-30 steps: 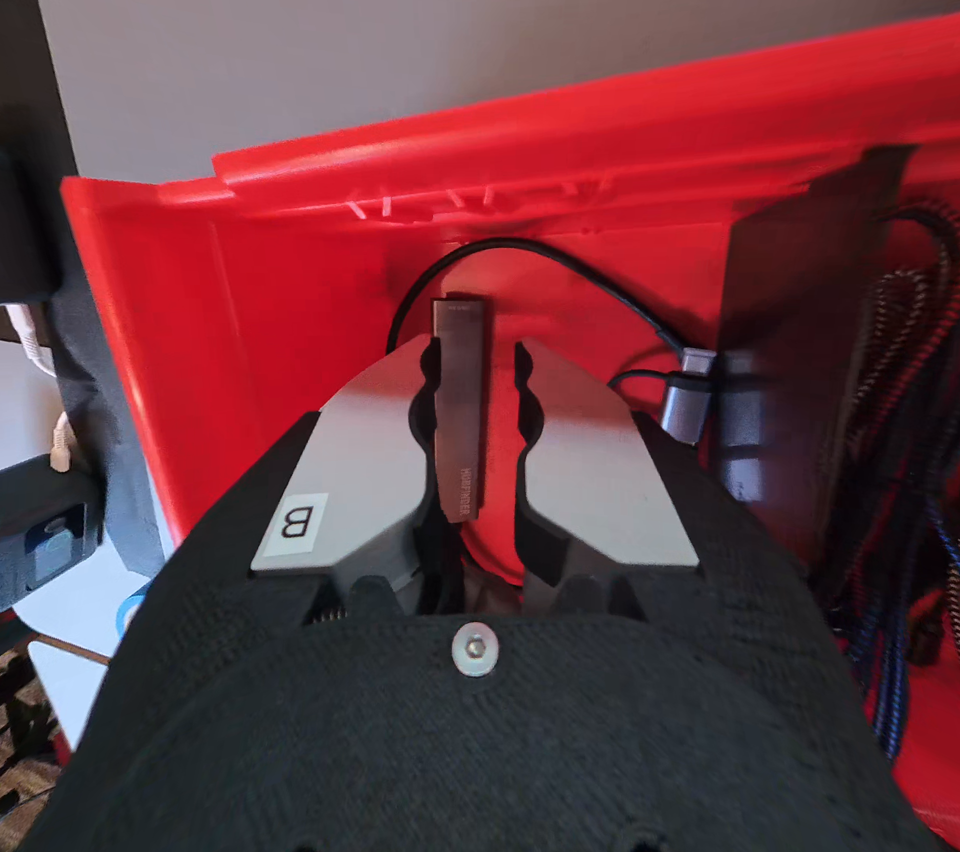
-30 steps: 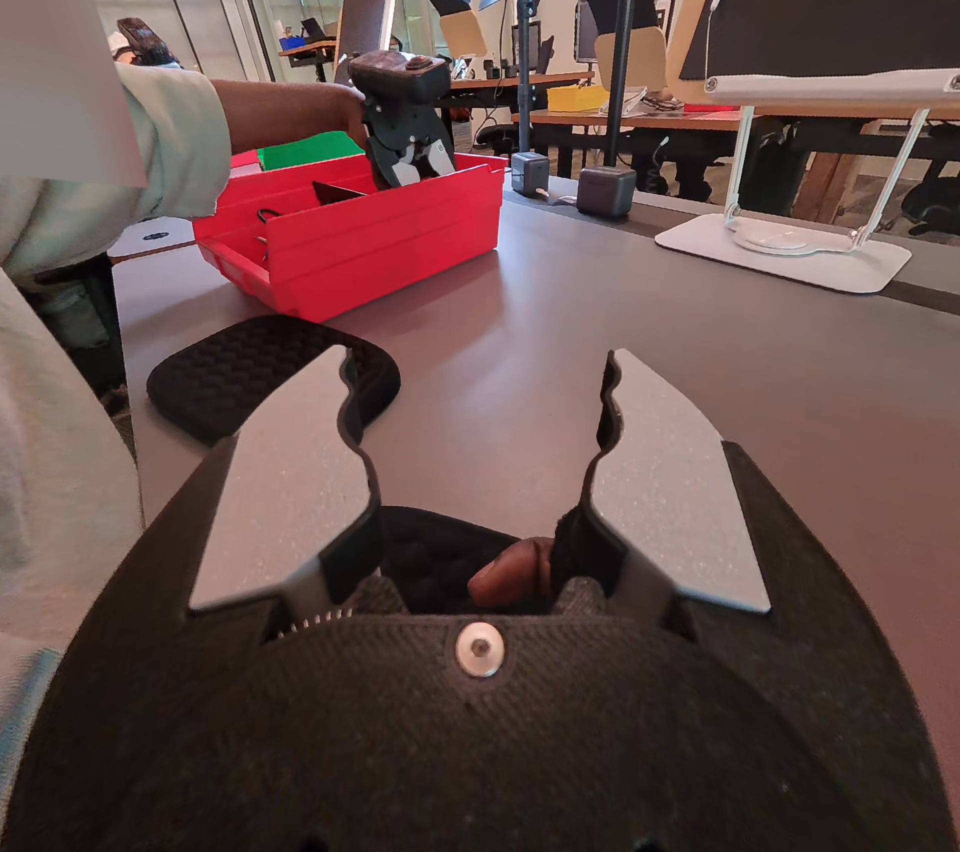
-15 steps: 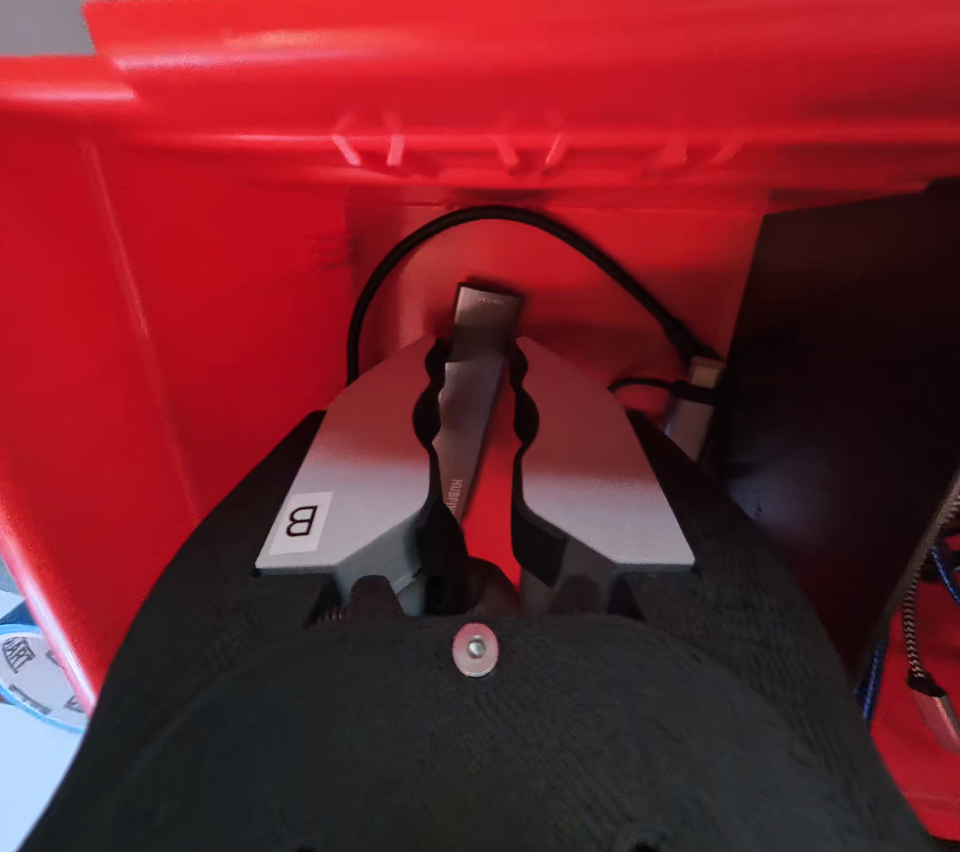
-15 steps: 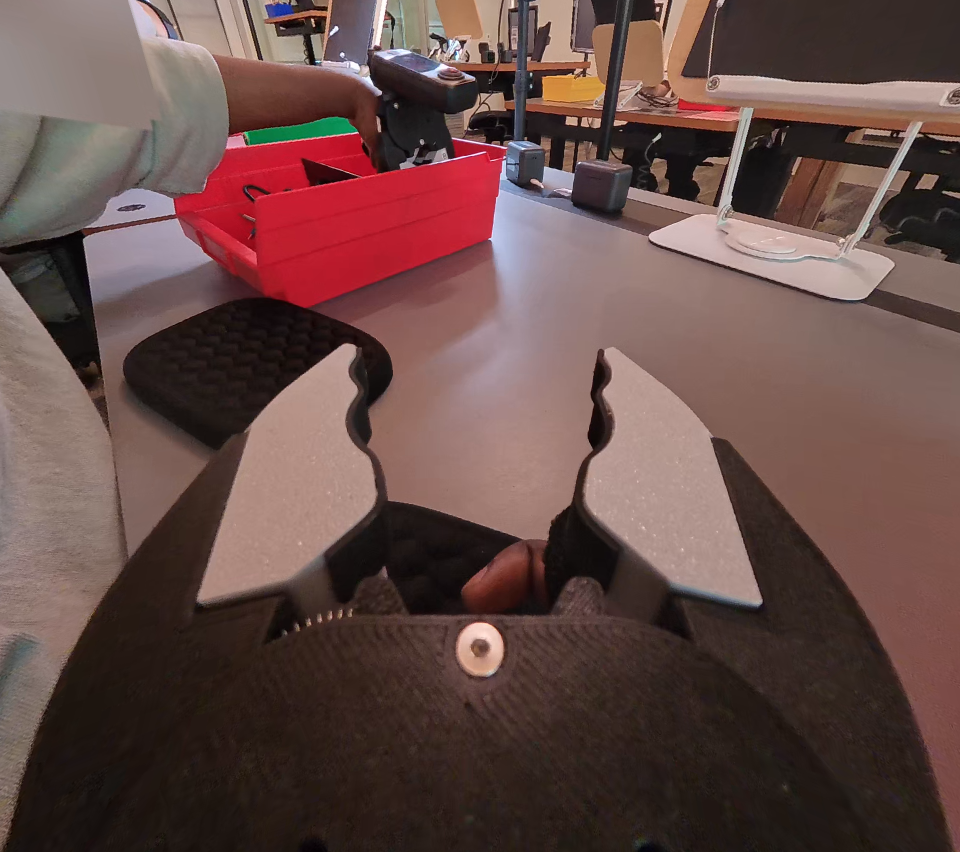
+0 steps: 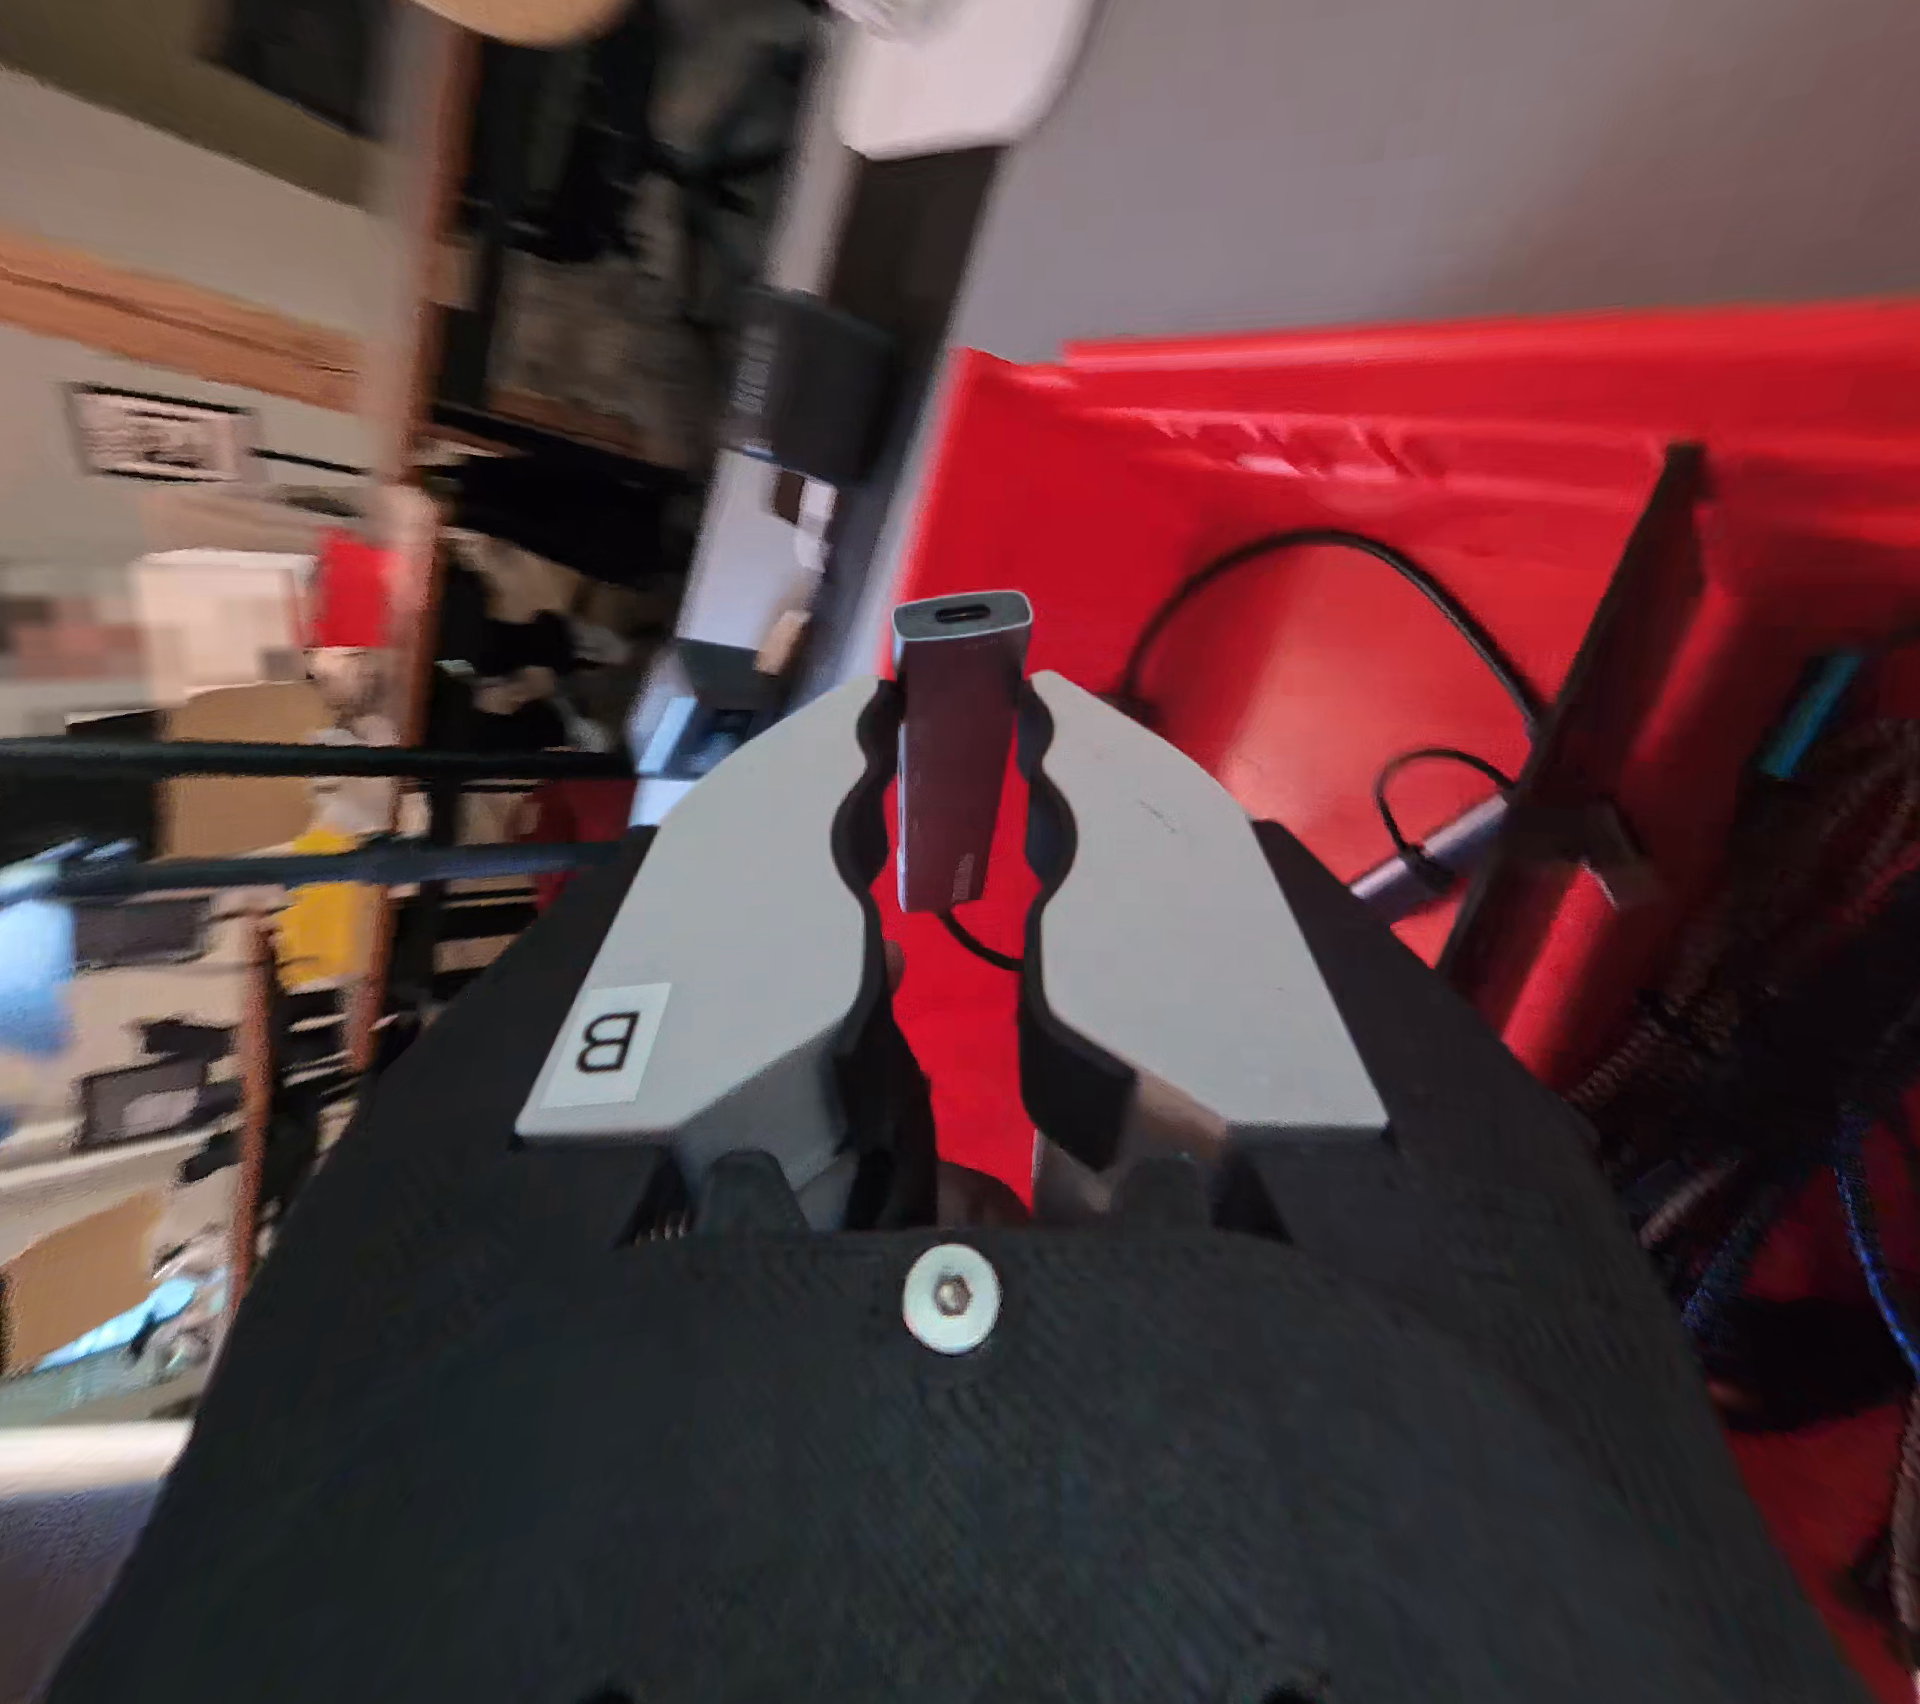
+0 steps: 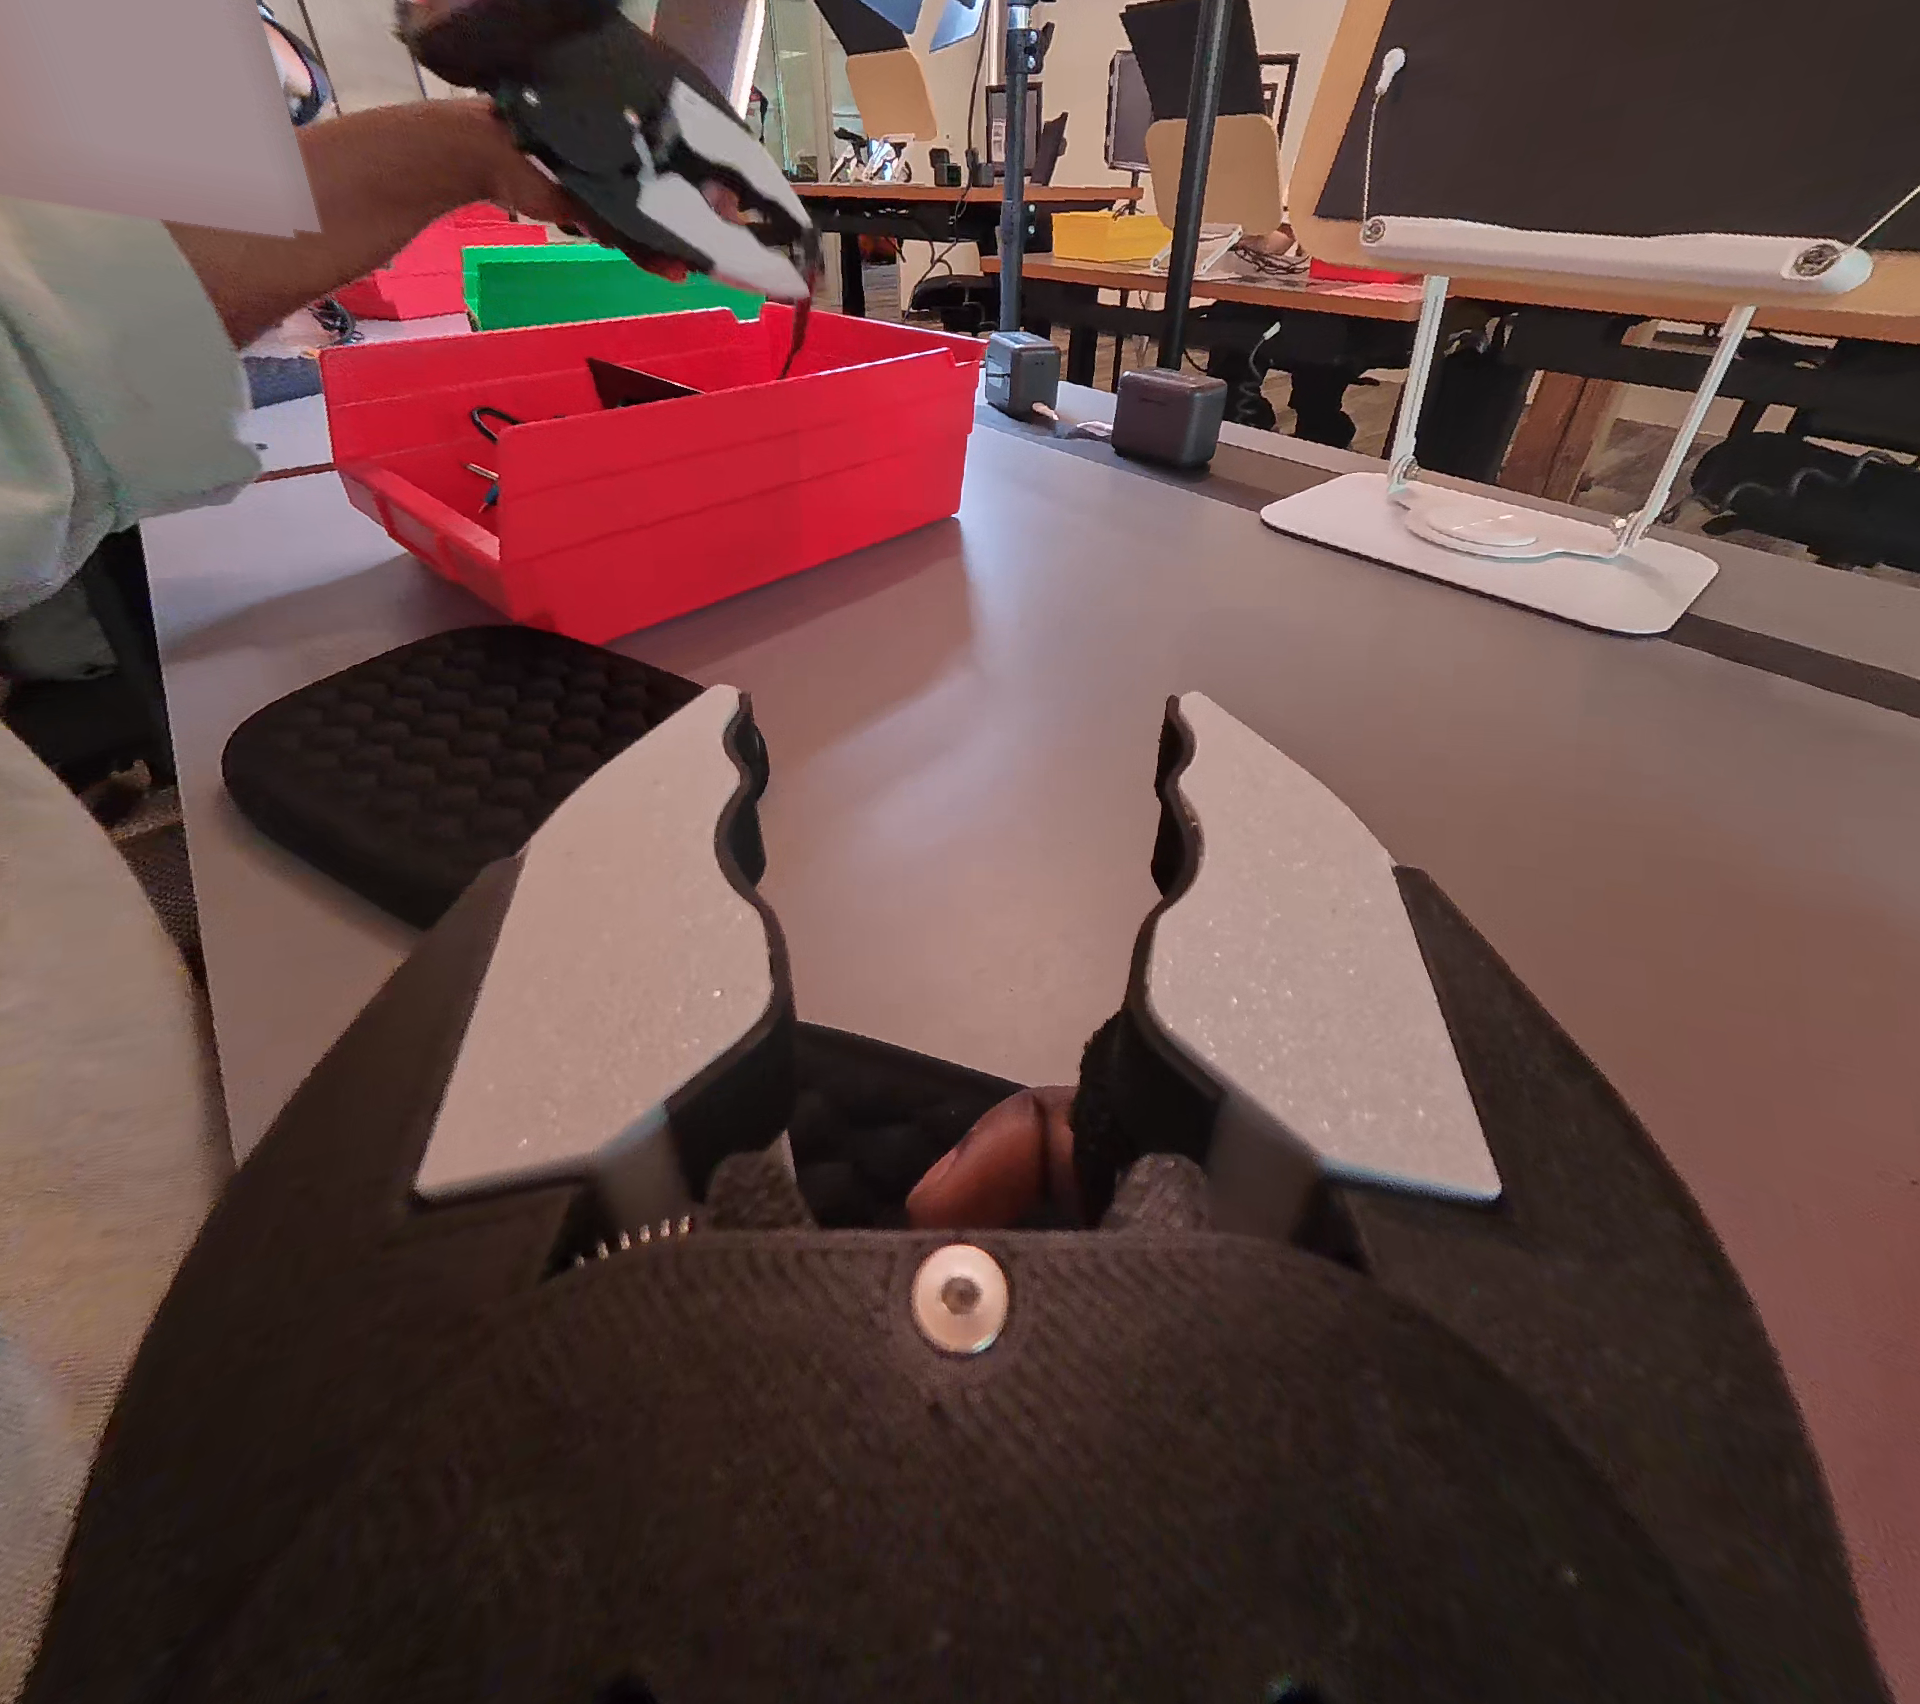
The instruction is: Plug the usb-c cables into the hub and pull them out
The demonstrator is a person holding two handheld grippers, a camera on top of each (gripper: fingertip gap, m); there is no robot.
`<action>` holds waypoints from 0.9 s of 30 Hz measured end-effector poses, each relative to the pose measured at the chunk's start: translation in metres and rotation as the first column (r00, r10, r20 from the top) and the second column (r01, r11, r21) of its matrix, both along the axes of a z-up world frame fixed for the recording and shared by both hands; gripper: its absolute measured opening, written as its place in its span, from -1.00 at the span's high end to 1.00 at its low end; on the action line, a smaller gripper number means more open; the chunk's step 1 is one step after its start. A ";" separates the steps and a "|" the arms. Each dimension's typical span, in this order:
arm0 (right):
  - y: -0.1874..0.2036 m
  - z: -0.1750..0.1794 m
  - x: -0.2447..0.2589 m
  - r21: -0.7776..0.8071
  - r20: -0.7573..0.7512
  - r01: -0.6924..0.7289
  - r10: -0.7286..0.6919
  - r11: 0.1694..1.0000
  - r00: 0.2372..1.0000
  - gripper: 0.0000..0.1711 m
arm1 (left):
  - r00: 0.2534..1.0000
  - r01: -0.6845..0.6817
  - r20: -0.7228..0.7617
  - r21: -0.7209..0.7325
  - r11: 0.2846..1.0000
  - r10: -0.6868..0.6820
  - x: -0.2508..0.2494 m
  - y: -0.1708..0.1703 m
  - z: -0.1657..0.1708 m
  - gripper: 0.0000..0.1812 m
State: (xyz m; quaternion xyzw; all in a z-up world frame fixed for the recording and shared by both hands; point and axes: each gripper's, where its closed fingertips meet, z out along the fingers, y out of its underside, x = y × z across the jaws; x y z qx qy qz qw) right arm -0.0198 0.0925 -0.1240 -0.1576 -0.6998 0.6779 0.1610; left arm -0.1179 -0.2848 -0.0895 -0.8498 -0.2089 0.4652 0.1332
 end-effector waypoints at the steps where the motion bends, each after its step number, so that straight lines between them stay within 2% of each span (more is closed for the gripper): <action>1: 0.000 0.000 0.000 0.002 -0.004 0.002 -0.002 1.000 1.000 0.15 | 0.994 -0.017 -0.106 0.020 1.000 0.019 0.005 0.001 0.020 0.75; 4: 0.000 0.000 0.001 0.012 -0.025 0.015 -0.015 1.000 1.000 0.16 | 0.914 -0.055 -0.400 0.056 0.997 0.073 0.027 0.011 0.075 0.76; 8: 0.000 0.005 0.002 0.007 -0.091 0.048 -0.047 0.999 0.995 0.07 | 0.731 -0.085 -0.680 -0.011 0.996 0.054 0.063 0.042 0.125 0.76; 10: 0.001 0.010 0.002 -0.014 -0.132 0.072 -0.073 0.997 0.989 0.02 | 0.644 -0.074 -0.765 -0.033 0.997 0.022 0.080 0.062 0.147 0.76; 13: 0.002 0.013 0.004 -0.013 -0.166 0.087 -0.088 0.996 0.982 0.06 | 0.540 0.013 -0.841 -0.004 1.000 -0.011 0.099 0.091 0.181 0.76; 16: -0.003 0.024 0.011 -0.041 -0.176 0.072 -0.078 0.997 0.981 0.18 | 0.436 0.047 -0.894 -0.098 0.994 -0.108 0.117 0.130 0.203 0.76; 18: -0.011 0.043 0.023 -0.120 -0.160 0.008 -0.027 0.993 0.987 0.27 | 0.438 0.109 -0.884 -0.129 0.986 -0.164 0.122 0.163 0.200 0.76; 21: -0.026 0.078 0.043 -0.185 -0.186 -0.103 0.068 0.977 0.980 0.38 | 0.475 0.234 -0.839 -0.169 0.957 -0.265 0.123 0.217 0.174 0.76; 24: -0.040 0.111 0.055 -0.181 -0.241 -0.170 0.124 0.969 0.963 0.45 | 0.523 0.358 -0.782 -0.160 0.920 -0.339 0.122 0.264 0.138 0.76; 27: -0.051 0.127 0.052 -0.133 -0.227 -0.177 0.144 0.975 0.963 0.51 | 0.548 0.423 -0.747 -0.141 0.895 -0.376 0.122 0.293 0.112 0.76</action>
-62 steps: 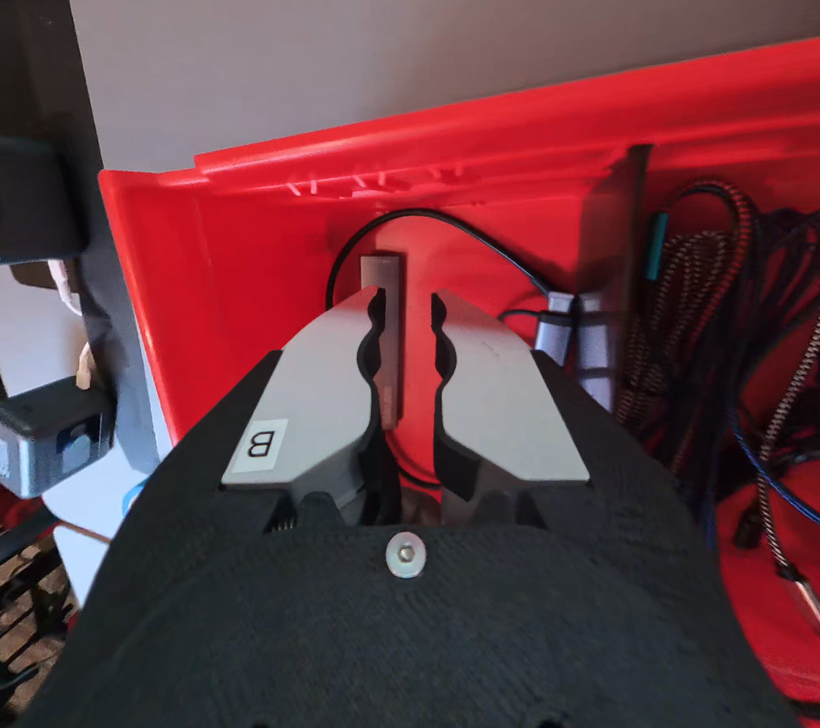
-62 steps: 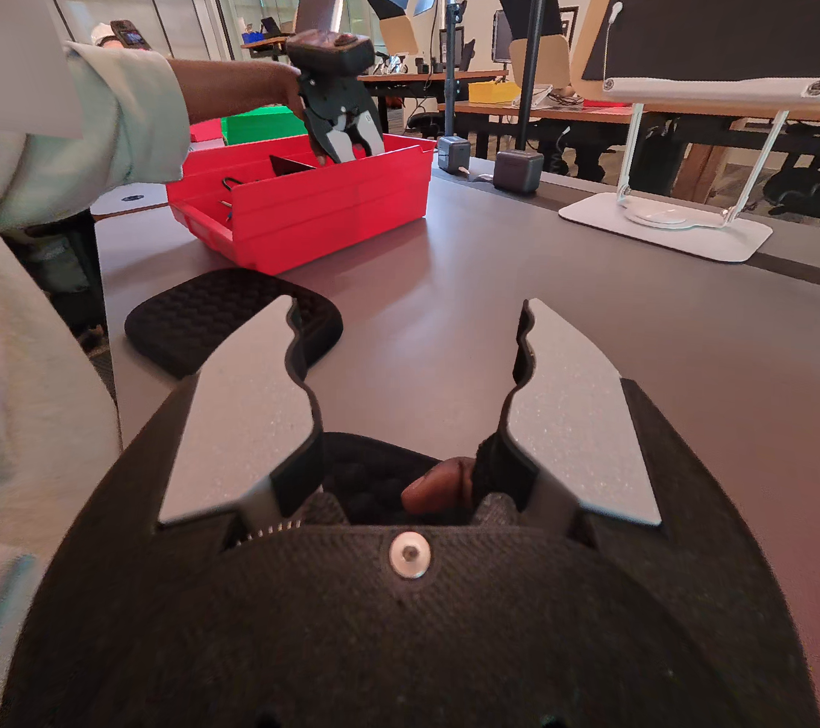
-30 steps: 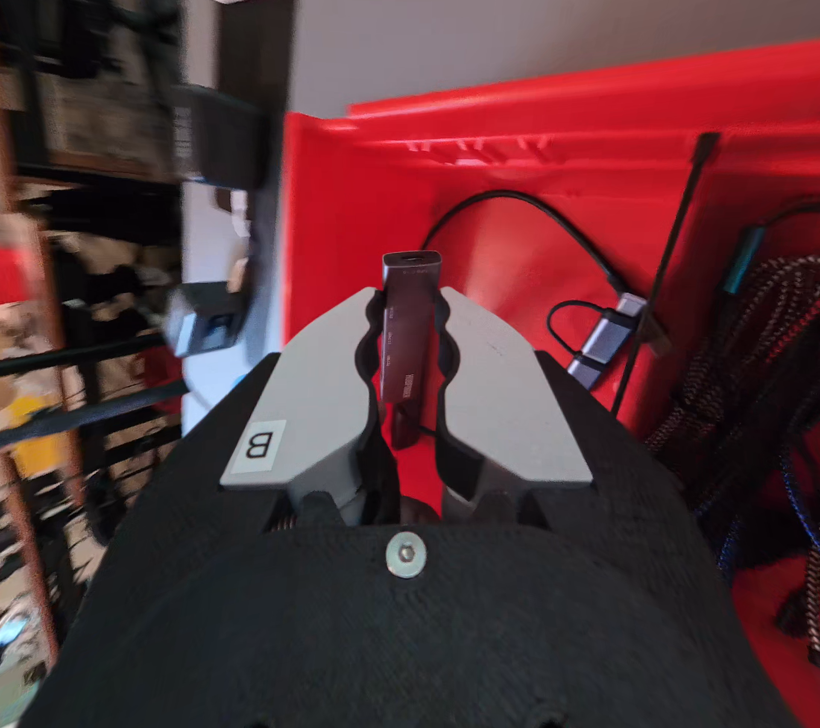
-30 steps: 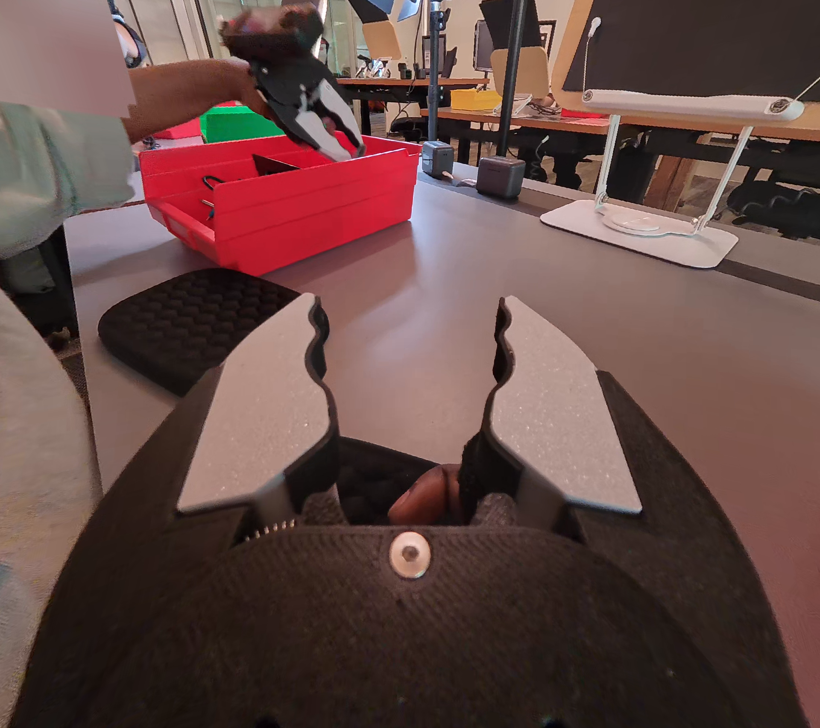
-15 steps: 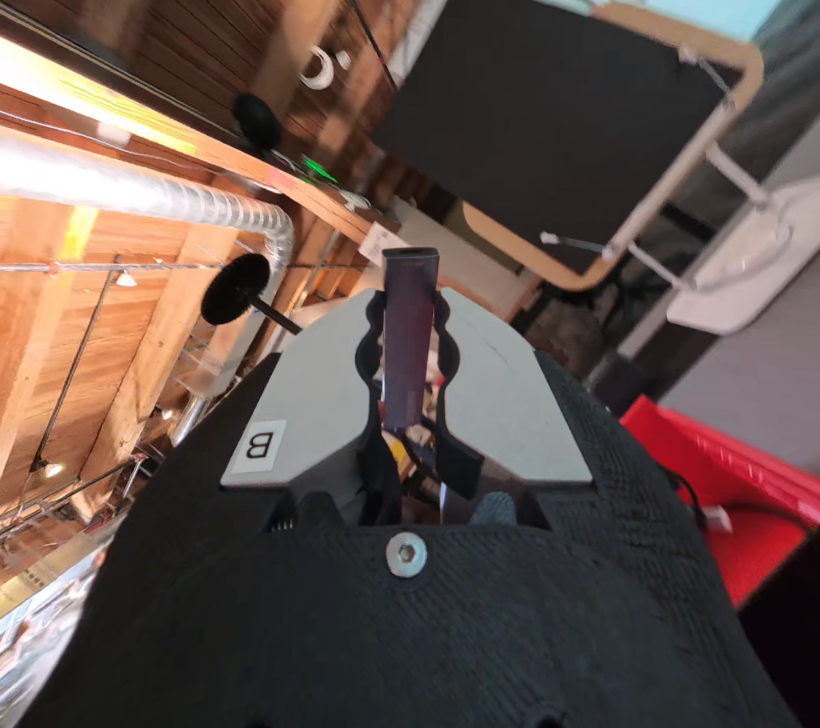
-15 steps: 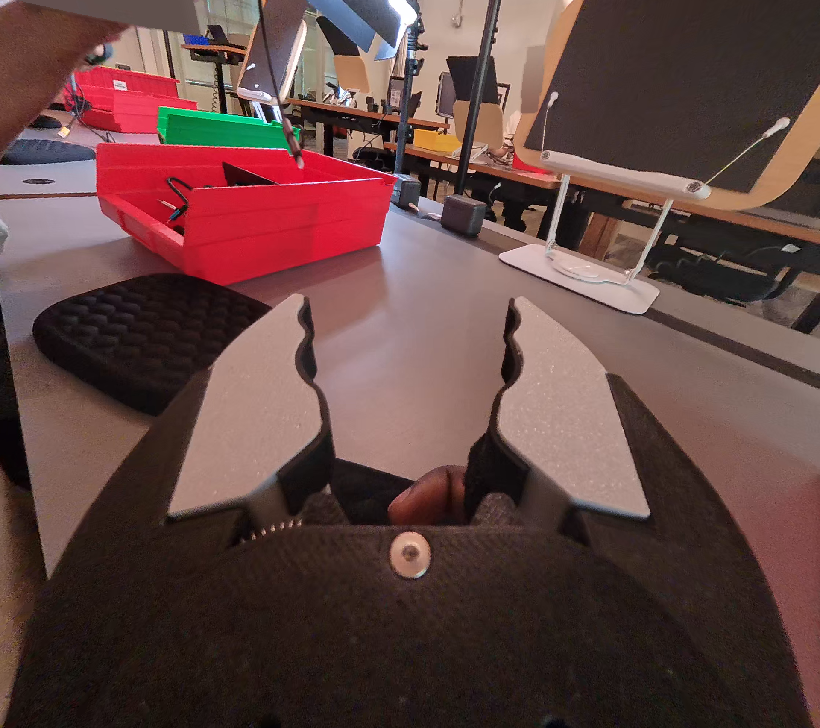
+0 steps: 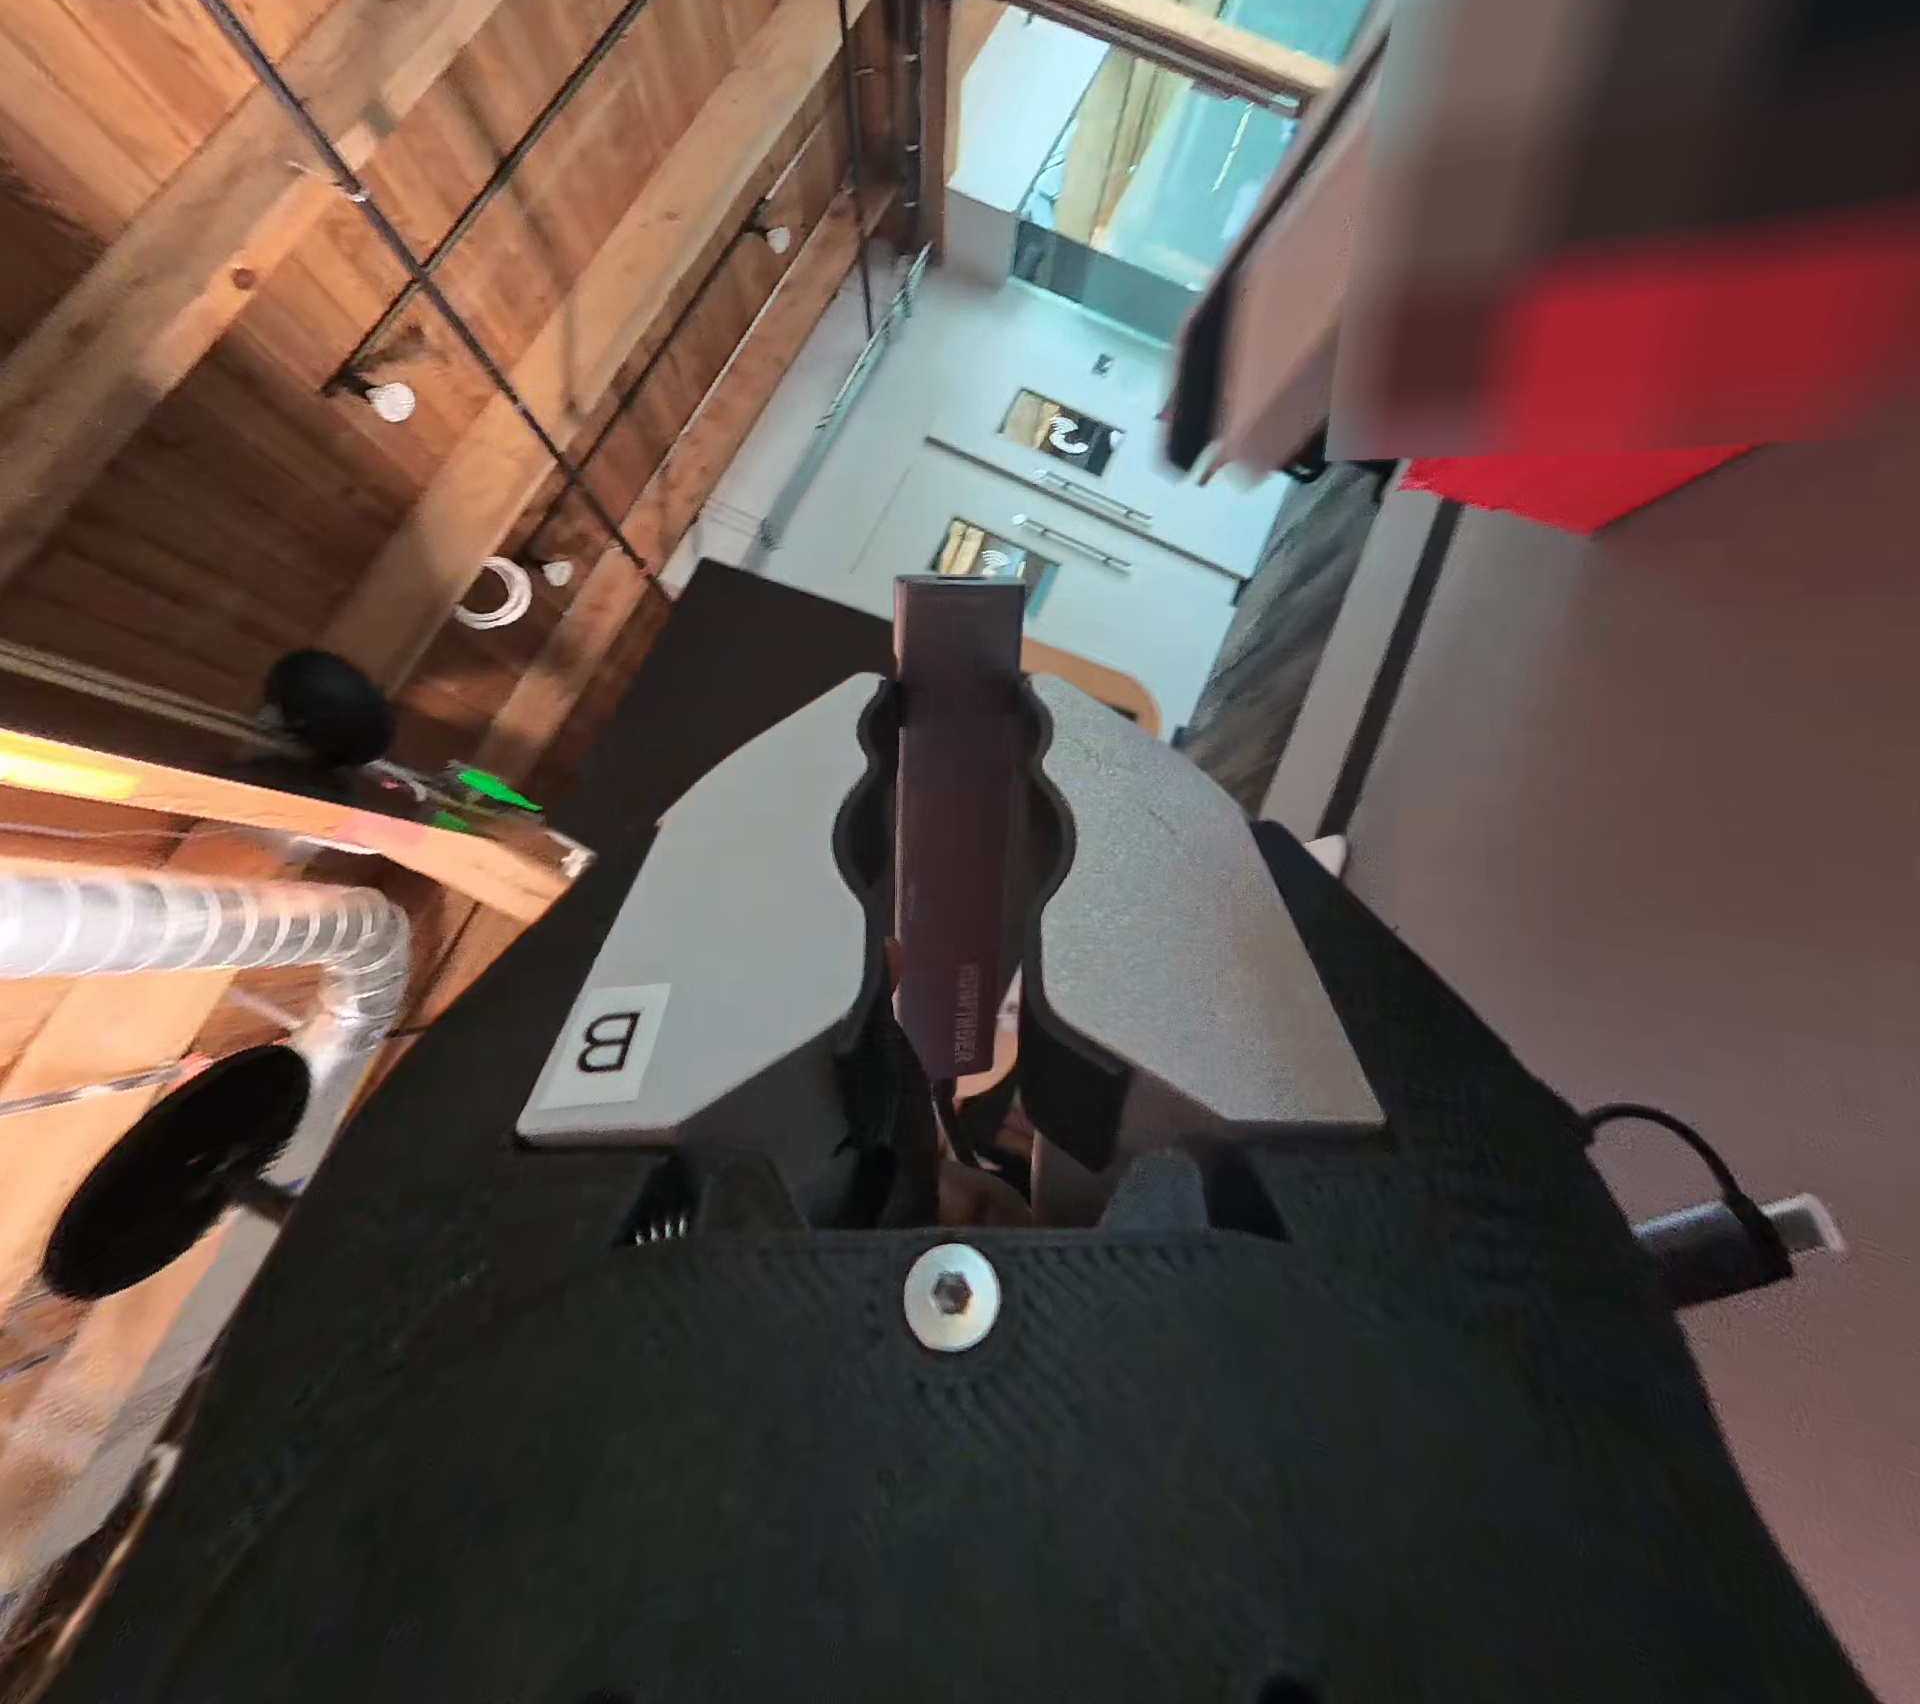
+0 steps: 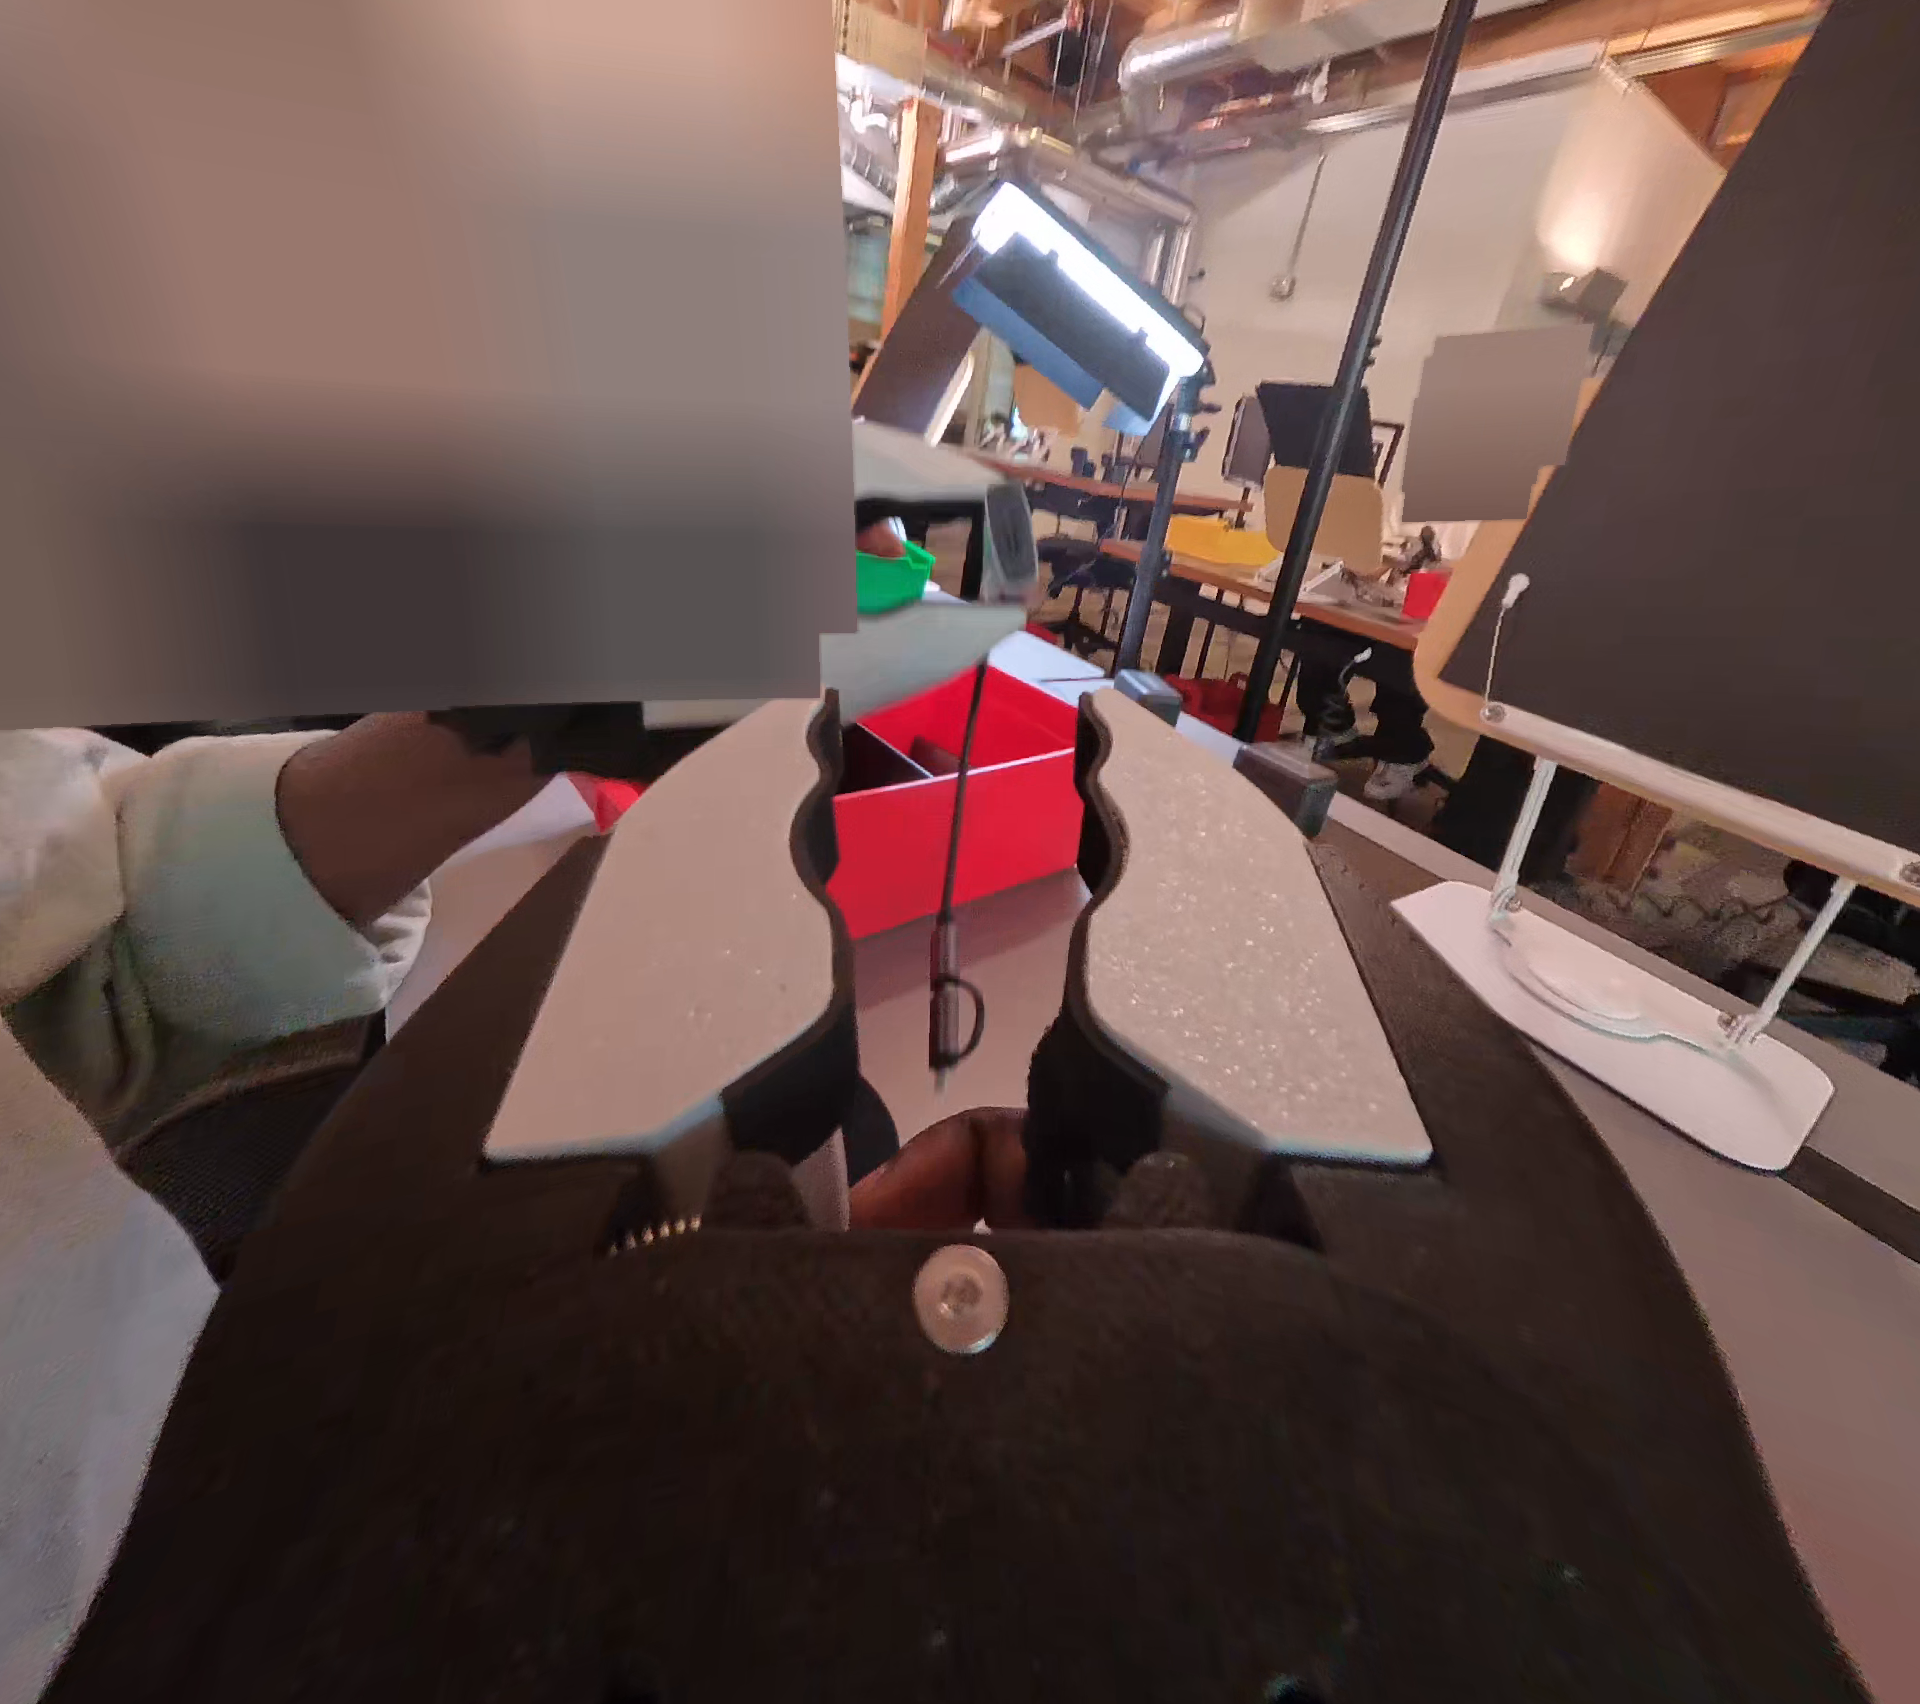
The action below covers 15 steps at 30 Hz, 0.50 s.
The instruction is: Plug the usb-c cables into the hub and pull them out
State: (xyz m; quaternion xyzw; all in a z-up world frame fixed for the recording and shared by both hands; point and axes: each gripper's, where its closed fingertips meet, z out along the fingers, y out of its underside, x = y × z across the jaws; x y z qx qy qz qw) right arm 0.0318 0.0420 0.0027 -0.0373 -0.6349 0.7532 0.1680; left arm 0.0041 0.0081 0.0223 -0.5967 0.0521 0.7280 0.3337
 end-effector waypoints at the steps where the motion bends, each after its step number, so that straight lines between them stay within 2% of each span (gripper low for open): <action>1: -0.003 0.000 -0.003 0.026 0.008 0.001 -0.001 1.000 1.000 0.52 | 1.000 0.017 0.019 -0.002 1.000 -0.017 0.000 0.007 -0.007 0.76; 4: -0.012 -0.008 -0.011 0.101 0.022 -0.002 0.000 0.995 1.000 0.58 | 0.996 0.063 0.065 -0.005 0.998 -0.063 0.002 0.023 -0.023 0.76; 7: -0.012 -0.016 -0.017 0.135 0.005 0.029 -0.030 0.990 1.000 0.89 | 0.990 0.104 0.101 -0.012 0.994 -0.103 0.006 0.033 -0.034 0.76; 9: -0.010 -0.021 -0.016 0.150 -0.045 0.033 -0.027 0.988 0.999 0.91 | 0.981 0.132 0.144 0.007 0.991 -0.132 0.008 0.035 -0.040 0.76; 11: -0.006 -0.027 -0.014 0.166 -0.110 0.042 -0.023 0.985 0.994 0.90 | 0.949 0.172 0.256 0.073 0.982 -0.186 0.010 0.036 -0.047 0.73; 12: -0.003 -0.031 -0.011 0.175 -0.156 0.031 -0.004 0.984 0.988 0.90 | 0.923 0.182 0.319 0.130 0.975 -0.215 0.011 0.035 -0.049 0.65; 15: 0.007 -0.040 0.000 0.168 -0.212 -0.058 0.094 0.984 0.973 0.91 | 0.835 0.217 0.437 0.294 0.931 -0.333 0.016 0.024 -0.050 0.52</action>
